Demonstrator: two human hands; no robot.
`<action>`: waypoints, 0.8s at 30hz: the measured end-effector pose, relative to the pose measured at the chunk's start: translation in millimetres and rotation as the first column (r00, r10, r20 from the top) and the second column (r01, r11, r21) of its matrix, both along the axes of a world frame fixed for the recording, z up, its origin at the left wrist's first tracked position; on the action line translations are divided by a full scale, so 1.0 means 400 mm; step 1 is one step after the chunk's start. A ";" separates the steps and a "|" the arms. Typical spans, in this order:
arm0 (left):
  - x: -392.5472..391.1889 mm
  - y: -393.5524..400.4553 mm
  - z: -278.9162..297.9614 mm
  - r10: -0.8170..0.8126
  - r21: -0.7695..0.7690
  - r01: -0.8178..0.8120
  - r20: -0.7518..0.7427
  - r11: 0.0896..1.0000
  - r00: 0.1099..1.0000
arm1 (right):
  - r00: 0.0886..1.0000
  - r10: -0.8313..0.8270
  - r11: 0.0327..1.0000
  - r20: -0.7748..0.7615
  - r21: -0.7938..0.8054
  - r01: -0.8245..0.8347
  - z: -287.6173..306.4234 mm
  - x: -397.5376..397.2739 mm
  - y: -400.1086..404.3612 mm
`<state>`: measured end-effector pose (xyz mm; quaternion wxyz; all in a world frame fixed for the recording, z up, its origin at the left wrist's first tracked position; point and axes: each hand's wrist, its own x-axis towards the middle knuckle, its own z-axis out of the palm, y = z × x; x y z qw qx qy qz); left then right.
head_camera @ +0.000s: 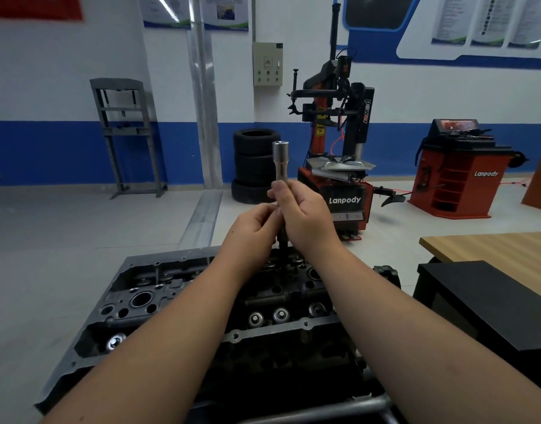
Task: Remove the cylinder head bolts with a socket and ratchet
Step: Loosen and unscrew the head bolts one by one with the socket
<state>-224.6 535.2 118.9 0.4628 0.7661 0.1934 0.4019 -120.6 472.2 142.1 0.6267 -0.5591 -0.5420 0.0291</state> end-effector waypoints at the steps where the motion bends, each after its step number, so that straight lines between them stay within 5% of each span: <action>1: -0.001 0.002 0.000 0.012 0.011 -0.012 0.001 1.000 1.000 | 0.999 -0.024 1.000 0.030 0.010 0.023 0.000 0.000 -0.001; 9: 0.003 -0.008 0.003 -0.079 -0.095 0.082 0.030 0.992 0.996 | 1.000 -0.023 0.999 0.001 -0.021 0.023 -0.003 0.007 0.003; 24: 0.000 -0.005 0.000 -0.089 -0.068 0.089 0.013 0.994 0.996 | 1.000 -0.004 1.000 0.007 0.014 0.004 -0.007 0.003 0.006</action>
